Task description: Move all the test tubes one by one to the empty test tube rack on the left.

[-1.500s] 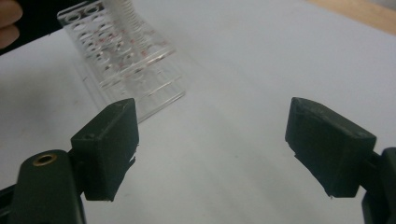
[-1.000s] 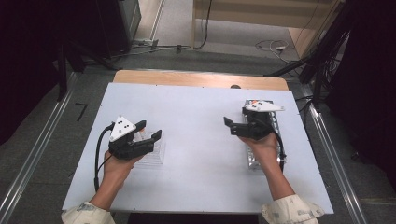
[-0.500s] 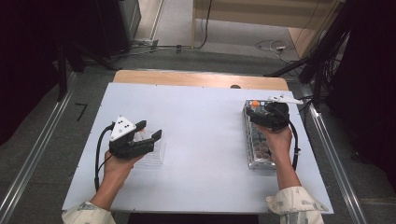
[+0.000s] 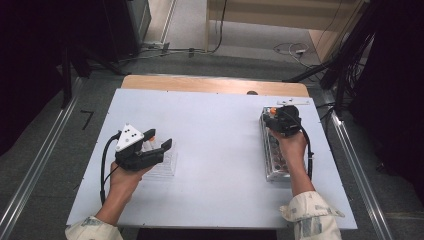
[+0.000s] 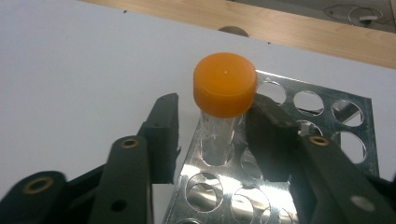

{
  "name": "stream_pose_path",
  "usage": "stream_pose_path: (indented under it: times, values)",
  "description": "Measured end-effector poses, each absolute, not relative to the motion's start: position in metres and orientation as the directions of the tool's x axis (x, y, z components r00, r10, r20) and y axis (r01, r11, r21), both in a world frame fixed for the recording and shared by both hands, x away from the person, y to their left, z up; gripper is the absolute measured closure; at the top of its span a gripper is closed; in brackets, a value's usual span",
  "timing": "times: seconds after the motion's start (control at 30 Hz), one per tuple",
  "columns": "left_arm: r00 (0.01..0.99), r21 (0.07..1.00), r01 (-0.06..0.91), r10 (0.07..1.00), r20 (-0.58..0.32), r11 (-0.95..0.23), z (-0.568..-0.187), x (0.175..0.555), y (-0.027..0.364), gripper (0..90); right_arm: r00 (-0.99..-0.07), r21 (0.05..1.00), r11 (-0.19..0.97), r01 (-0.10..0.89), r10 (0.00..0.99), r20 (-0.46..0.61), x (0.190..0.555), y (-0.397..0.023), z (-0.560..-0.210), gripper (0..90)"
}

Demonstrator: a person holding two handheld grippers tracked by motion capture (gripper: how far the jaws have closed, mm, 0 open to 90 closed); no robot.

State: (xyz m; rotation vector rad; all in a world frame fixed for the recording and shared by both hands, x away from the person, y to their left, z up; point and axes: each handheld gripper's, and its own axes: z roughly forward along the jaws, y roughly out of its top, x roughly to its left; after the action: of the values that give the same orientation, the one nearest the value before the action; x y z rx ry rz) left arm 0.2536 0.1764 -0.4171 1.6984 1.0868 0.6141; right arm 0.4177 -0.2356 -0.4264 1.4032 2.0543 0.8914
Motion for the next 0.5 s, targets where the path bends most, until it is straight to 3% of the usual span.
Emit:
stream_pose_path:
  times: [0.17,0.5]
  values:
    - [0.472,0.919,0.377,0.877,-0.088,-0.111,-0.417,0.254,0.175,34.4,-0.341,0.748,0.262,0.610,0.939,-0.050,0.417,-0.234,-0.427,70.8]
    - [0.472,0.919,0.378,0.877,-0.087,-0.112,-0.417,0.254,0.176,34.4,-0.338,0.783,0.236,0.576,0.940,-0.035,0.413,-0.239,-0.416,71.1]
